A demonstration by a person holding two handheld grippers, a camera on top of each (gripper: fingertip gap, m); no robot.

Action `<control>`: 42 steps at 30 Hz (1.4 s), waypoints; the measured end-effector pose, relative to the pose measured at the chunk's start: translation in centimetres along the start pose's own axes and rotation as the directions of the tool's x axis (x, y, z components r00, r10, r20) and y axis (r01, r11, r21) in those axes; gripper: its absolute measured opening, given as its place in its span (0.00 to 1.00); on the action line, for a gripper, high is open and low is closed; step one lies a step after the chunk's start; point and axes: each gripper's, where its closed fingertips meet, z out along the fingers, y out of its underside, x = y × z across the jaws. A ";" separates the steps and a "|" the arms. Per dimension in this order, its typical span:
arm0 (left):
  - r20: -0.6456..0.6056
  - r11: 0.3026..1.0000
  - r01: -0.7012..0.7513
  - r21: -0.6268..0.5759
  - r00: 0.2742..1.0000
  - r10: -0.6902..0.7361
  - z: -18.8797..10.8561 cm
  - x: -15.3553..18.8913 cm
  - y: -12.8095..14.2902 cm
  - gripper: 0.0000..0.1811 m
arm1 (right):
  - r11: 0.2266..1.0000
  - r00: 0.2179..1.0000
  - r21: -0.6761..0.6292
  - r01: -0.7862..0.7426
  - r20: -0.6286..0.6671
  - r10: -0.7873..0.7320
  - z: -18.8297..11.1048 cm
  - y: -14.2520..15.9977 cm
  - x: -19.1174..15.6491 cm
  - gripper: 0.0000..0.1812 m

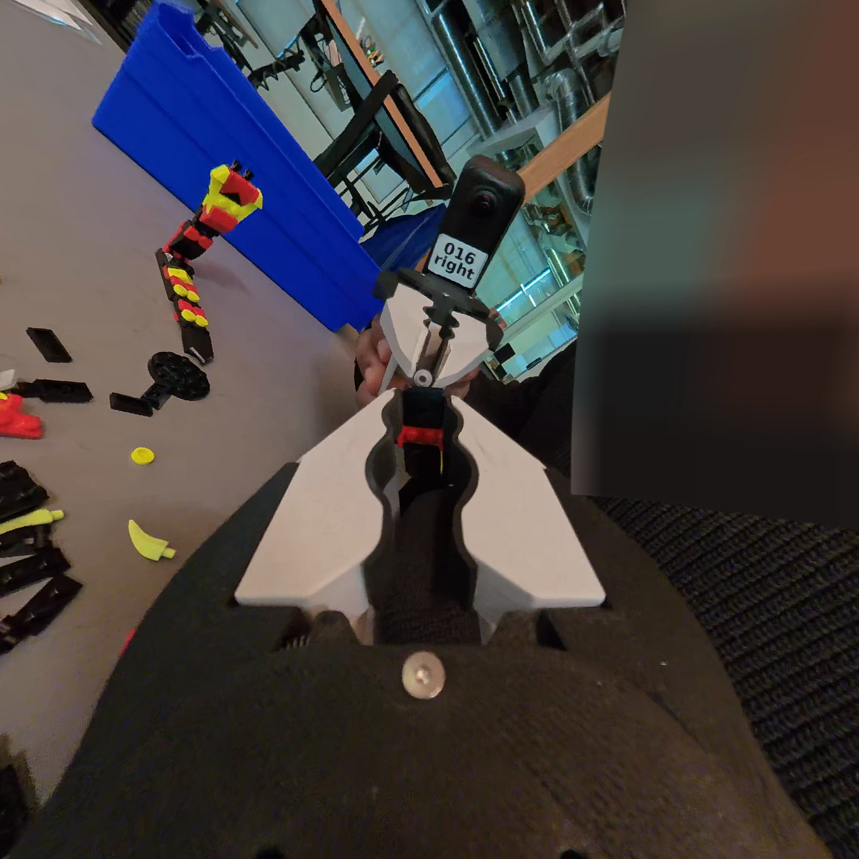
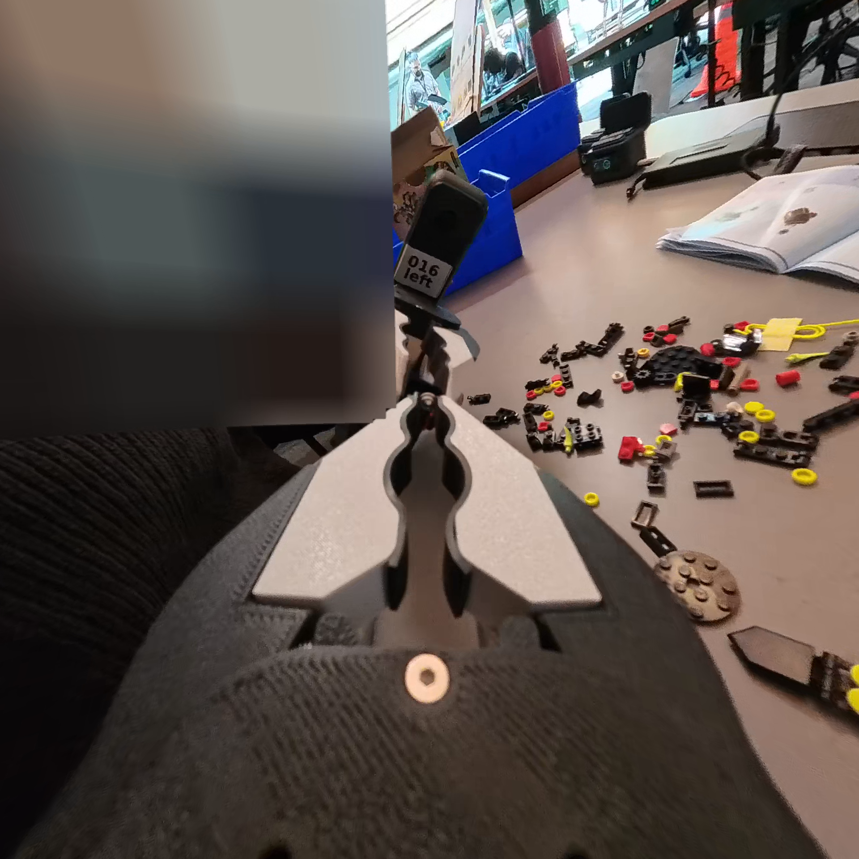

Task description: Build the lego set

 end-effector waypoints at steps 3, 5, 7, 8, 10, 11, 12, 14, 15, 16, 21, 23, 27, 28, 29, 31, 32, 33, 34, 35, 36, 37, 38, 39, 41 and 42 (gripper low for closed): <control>-0.004 1.000 0.003 -0.020 1.000 -0.003 0.3 0.1 0.4 0.07 | 0.999 1.000 -0.030 0.022 0.000 -0.022 0.2 0.5 -0.1 0.02; -0.006 0.999 0.005 -0.032 1.000 -0.005 0.5 0.1 0.7 0.07 | 0.998 0.999 -0.044 0.033 0.001 -0.033 0.3 0.7 -0.2 0.02; -0.003 0.999 0.004 -0.046 1.000 -0.004 0.6 0.0 0.9 0.07 | 0.997 0.999 -0.060 0.046 -0.002 -0.046 0.4 1.0 -0.2 0.02; 0.000 0.999 0.001 -0.052 1.000 -0.001 0.6 0.0 1.0 0.07 | 0.997 0.999 -0.067 0.049 -0.001 -0.050 0.4 1.1 -0.2 0.02; 0.001 0.998 0.001 -0.058 1.000 -0.001 0.6 0.0 1.1 0.07 | 0.996 0.999 -0.075 0.054 0.003 -0.054 0.5 1.3 -0.3 0.02; 0.001 0.998 0.003 -0.062 1.000 -0.003 0.6 0.0 1.2 0.07 | 0.995 0.998 -0.080 0.056 0.006 -0.055 0.5 1.3 -0.3 0.02; 0.002 0.998 0.004 -0.067 1.000 -0.004 0.6 0.0 1.3 0.07 | 0.995 0.998 -0.085 0.058 0.009 -0.058 0.5 1.4 -0.3 0.02; 0.003 0.997 0.005 -0.082 1.000 -0.004 0.6 0.0 1.5 0.07 | 0.992 0.997 -0.100 0.071 0.015 -0.070 0.4 1.6 -0.4 0.02; 0.003 0.996 0.006 -0.093 1.000 -0.006 0.6 0.0 1.7 0.07 | 0.991 0.997 -0.110 0.082 0.019 -0.080 0.4 1.8 -0.5 0.02; 0.004 0.995 0.007 -0.103 1.000 -0.007 0.6 0.0 1.8 0.07 | 0.988 0.996 -0.121 0.094 0.022 -0.092 0.5 1.9 -0.6 0.02; 0.023 0.985 0.008 -0.174 1.000 -0.004 0.6 -0.3 3.0 0.07 | 0.966 0.985 -0.192 0.172 0.032 -0.169 0.4 3.0 -0.8 0.02; 0.026 0.978 0.012 -0.208 1.000 -0.007 0.7 -0.4 3.5 0.07 | 0.955 0.981 -0.225 0.195 0.049 -0.189 0.4 3.5 -1.0 0.02; 0.040 0.955 0.035 -0.295 0.999 -0.025 0.8 -0.6 5.2 0.06 | 0.920 0.970 -0.309 0.242 0.097 -0.222 0.3 5.2 -1.5 0.02; 0.042 0.947 0.040 -0.319 0.999 -0.028 0.9 -0.7 5.7 0.06 | 0.911 0.968 -0.329 0.249 0.113 -0.224 0.2 5.6 -1.7 0.02; 0.044 0.939 0.045 -0.341 0.998 -0.032 0.9 -0.7 6.2 0.06 | 0.902 0.966 -0.347 0.257 0.128 -0.225 0.2 6.0 -1.9 0.02; 0.046 0.924 0.068 -0.376 0.997 -0.054 1.1 -0.6 7.1 0.06 | 0.883 0.960 -0.380 0.275 0.161 -0.230 0.1 6.8 -2.3 0.02; 0.045 0.917 0.080 -0.391 0.997 -0.068 1.2 -0.6 7.5 0.06 | 0.875 0.958 -0.396 0.280 0.177 -0.226 0.0 7.2 -2.5 0.02; 0.042 0.908 0.088 -0.409 0.996 -0.078 1.3 -0.5 8.0 0.06 | 0.867 0.956 -0.410 0.282 0.195 -0.219 -0.2 7.6 -2.7 0.02; 0.044 0.899 0.094 -0.429 0.996 -0.083 1.4 -0.5 8.5 0.06 | 0.858 0.954 -0.426 0.286 0.213 -0.212 -0.3 8.0 -2.9 0.02; 0.053 0.889 0.102 -0.447 0.995 -0.087 1.5 -0.6 9.0 0.06 | 0.846 0.952 -0.446 0.291 0.224 -0.209 -0.4 8.4 -3.0 0.02; 0.065 0.882 0.109 -0.459 0.994 -0.089 1.6 -0.8 9.3 0.06 | 0.834 0.950 -0.464 0.298 0.227 -0.213 -0.5 8.8 -3.0 0.02; 0.079 0.878 0.117 -0.464 0.993 -0.090 1.6 -1.1 9.5 0.06 | 0.827 0.950 -0.473 0.303 0.221 -0.222 -0.5 9.1 -2.8 0.02; 0.097 0.880 0.125 -0.458 0.991 -0.090 1.5 -1.5 9.4 0.06 | 0.826 0.951 -0.474 0.305 0.203 -0.234 -0.4 9.1 -2.5 0.02; 0.114 0.886 0.134 -0.444 0.989 -0.092 1.4 -1.8 9.0 0.06 | 0.829 0.953 -0.472 0.302 0.179 -0.245 -0.3 9.0 -2.0 0.02; 0.139 0.901 0.150 -0.406 0.985 -0.101 1.3 -2.4 8.3 0.06 | 0.841 0.958 -0.459 0.287 0.134 -0.253 -0.1 8.5 -1.2 0.02; 0.154 0.908 0.155 -0.390 0.983 -0.101 1.2 -2.7 8.0 0.07 | 0.844 0.960 -0.459 0.278 0.113 -0.255 -0.1 8.5 -0.7 0.02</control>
